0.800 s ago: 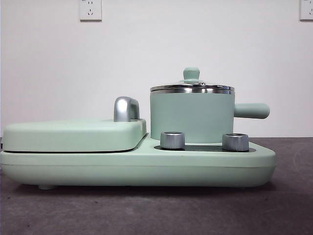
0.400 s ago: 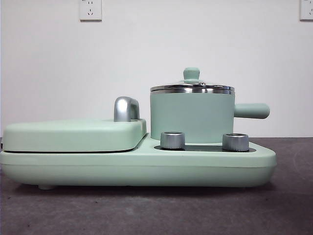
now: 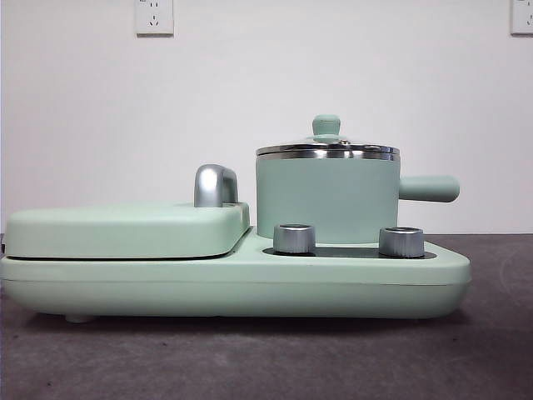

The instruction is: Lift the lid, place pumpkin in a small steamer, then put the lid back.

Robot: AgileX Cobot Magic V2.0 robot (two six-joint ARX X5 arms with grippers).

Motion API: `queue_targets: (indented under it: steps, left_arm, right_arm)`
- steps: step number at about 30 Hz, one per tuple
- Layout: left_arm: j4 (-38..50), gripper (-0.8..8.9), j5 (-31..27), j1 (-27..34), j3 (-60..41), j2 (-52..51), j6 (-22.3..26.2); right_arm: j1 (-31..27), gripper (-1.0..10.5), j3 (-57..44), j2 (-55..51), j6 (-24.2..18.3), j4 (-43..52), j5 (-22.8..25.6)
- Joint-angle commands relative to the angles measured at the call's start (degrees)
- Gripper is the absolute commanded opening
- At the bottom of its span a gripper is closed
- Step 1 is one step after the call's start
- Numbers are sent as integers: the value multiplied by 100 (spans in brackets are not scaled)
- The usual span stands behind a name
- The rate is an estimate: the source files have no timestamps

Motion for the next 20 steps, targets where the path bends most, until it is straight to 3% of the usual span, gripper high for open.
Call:
queue_targets:
  steps: [1,20]
  left_arm:
    - [63,7,2,4,-116,2,-2]
    - [63,7,2,4,-116,2,-4]
  right_arm:
    - [-7,14,-44,-9,94,85,7]
    - [-7,15,-42,-9,94,103,4]
